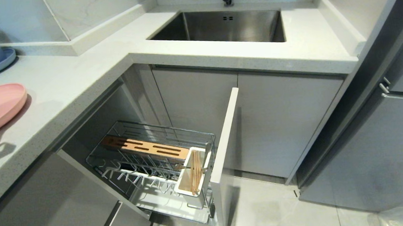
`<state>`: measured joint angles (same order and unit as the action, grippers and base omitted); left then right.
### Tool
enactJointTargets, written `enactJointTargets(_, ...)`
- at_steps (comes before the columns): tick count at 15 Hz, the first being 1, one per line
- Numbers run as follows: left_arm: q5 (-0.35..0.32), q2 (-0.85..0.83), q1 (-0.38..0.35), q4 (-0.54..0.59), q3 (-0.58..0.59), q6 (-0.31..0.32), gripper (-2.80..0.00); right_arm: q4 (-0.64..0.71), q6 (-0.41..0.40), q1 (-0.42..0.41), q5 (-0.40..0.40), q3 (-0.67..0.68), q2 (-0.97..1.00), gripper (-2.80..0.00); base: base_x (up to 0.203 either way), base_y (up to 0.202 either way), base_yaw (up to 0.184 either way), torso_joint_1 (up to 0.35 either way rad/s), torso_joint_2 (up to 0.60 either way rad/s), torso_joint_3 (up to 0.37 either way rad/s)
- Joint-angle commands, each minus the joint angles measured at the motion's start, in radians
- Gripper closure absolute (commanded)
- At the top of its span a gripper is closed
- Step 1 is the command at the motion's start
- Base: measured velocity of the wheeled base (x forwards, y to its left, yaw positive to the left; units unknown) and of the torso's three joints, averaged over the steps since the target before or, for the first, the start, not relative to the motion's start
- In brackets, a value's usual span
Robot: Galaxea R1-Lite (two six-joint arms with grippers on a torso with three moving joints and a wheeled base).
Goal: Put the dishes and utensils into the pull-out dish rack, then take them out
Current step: Take the bowl out of the cupboard
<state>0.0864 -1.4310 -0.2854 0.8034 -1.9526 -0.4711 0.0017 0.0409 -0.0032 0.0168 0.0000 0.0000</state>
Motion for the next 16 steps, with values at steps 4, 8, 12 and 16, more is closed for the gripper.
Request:
enactJointTargets(4, -0.082, -0.085, -0.113, 0.005, -0.009, 0.087, 0.0, 0.0, 0.001, 0.0, 0.0, 0.002, 0.0, 0.0, 0.0, 0.0, 0.0, 0.0, 0.0, 0.0)
enactJointTargets(8, -0.094, -0.128, -0.123, 0.022, -0.009, 0.124, 0.0, 0.0, 0.001, 0.0, 0.0, 0.002, 0.0, 0.0, 0.0, 0.0, 0.0, 0.0, 0.0, 0.0)
enactJointTargets(12, -0.093, -0.14, -0.123, 0.046, -0.009, 0.143, 0.0, 0.0, 0.001, 0.0, 0.0, 0.002, 0.0, 0.0, 0.0, 0.0, 0.0, 0.0, 0.0, 0.0)
enactJointTargets(16, -0.093, -0.144, -0.123, 0.057, -0.009, 0.144, 0.0, 0.0, 0.001, 0.0, 0.0, 0.002, 0.0, 0.0, 0.0, 0.0, 0.0, 0.0, 0.0, 0.0)
